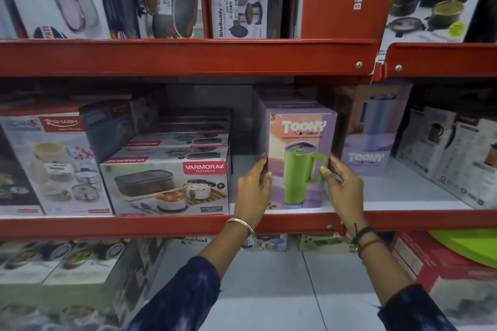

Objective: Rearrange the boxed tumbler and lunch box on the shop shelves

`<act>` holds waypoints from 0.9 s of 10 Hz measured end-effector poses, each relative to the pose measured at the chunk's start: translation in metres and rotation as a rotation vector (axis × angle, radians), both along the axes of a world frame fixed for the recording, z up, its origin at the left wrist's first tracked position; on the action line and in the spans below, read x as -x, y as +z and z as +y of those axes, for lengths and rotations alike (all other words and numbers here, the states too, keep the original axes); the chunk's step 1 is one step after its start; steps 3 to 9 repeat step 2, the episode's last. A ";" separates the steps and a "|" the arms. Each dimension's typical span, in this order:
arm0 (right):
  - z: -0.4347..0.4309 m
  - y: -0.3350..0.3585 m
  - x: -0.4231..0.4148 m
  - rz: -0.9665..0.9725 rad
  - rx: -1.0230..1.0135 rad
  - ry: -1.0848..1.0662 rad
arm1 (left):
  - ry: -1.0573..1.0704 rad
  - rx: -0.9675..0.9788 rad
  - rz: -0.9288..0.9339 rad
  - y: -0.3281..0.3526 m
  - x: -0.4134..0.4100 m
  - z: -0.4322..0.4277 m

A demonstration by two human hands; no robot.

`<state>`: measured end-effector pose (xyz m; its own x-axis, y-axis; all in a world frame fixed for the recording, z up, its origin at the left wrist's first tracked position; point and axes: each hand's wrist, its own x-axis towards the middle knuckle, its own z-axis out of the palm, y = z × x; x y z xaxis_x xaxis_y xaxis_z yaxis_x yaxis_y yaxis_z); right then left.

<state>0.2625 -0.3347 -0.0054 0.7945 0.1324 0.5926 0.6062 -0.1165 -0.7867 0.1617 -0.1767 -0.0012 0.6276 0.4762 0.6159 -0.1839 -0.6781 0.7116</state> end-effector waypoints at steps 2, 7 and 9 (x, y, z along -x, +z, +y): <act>0.012 0.021 0.040 -0.276 -0.069 -0.143 | -0.030 -0.208 -0.183 0.021 0.034 0.010; 0.012 0.021 0.040 -0.276 -0.069 -0.143 | -0.030 -0.208 -0.183 0.021 0.034 0.010; 0.012 0.021 0.040 -0.276 -0.069 -0.143 | -0.030 -0.208 -0.183 0.021 0.034 0.010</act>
